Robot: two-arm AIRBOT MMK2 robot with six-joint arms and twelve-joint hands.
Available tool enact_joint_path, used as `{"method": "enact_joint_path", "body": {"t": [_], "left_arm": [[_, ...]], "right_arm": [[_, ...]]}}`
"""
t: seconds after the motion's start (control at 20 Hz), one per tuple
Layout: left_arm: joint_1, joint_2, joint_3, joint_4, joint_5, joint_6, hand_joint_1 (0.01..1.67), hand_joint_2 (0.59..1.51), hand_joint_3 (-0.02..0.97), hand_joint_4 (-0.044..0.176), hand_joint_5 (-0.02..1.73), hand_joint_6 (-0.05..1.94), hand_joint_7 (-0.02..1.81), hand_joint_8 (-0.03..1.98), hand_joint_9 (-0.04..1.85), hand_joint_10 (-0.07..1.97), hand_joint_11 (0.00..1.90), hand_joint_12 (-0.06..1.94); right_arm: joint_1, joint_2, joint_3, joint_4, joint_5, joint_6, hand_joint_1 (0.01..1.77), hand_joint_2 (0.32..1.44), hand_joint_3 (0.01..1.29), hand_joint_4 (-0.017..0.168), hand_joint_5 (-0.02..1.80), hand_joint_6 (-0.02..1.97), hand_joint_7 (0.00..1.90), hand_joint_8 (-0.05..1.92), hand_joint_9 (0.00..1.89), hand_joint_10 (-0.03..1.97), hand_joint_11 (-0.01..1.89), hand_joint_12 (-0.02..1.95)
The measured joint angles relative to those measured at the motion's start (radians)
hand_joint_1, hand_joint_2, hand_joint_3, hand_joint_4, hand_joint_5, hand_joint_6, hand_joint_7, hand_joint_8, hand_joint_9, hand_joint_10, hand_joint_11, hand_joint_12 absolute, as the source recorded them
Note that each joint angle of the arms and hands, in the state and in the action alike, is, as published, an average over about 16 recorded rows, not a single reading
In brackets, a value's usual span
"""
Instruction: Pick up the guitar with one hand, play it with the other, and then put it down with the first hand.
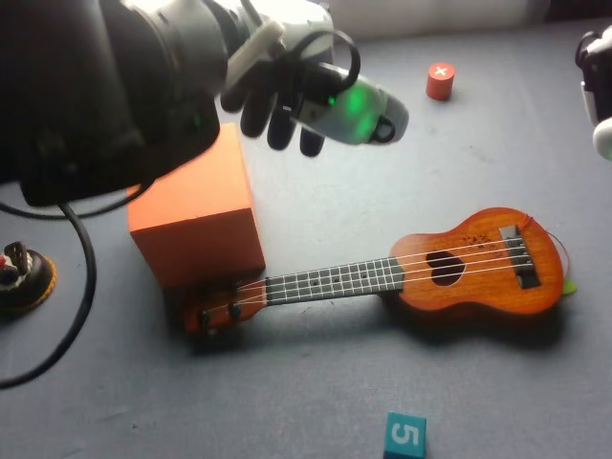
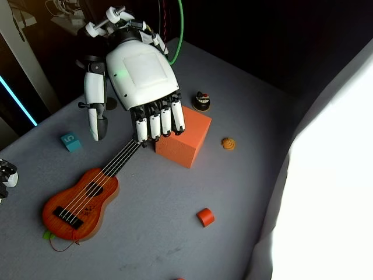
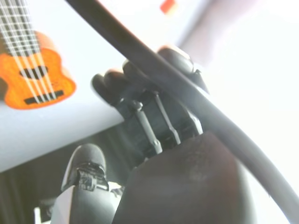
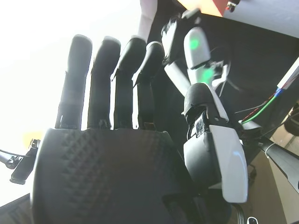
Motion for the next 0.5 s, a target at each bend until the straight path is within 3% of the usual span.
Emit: {"method": "enact_joint_path", "body": {"t": [0.1,0.25,0.5], "left_arm": [[-0.035,0.017,-0.006,-0.052,-0.004,0.069,0.04,1.242,0.016,0.000,0.90,0.75,0.92,1.14,0.82,1.45,0.54,1.85],[-0.073,0.037,-0.010,-0.108,-0.013,0.153,0.03,1.262,0.016,0.001,0.91,0.93,0.93,1.30,0.86,1.58,0.60,1.88],[-0.104,0.058,-0.015,-0.167,-0.034,0.236,0.04,1.275,0.017,0.001,0.86,1.03,0.93,1.32,0.86,1.60,0.61,1.90]], "right_arm": [[0.000,0.001,0.000,-0.001,0.000,0.000,0.12,1.33,0.02,-0.006,0.52,1.30,0.65,1.35,0.51,1.71,0.43,1.86],[0.000,0.002,-0.001,-0.003,0.001,0.000,0.13,1.34,0.02,-0.006,0.57,1.37,0.67,1.51,0.55,1.81,0.52,1.92],[0.000,0.003,-0.002,-0.005,0.001,-0.004,0.13,1.35,0.02,-0.006,0.59,1.42,0.69,1.55,0.57,1.84,0.57,1.92]]}}
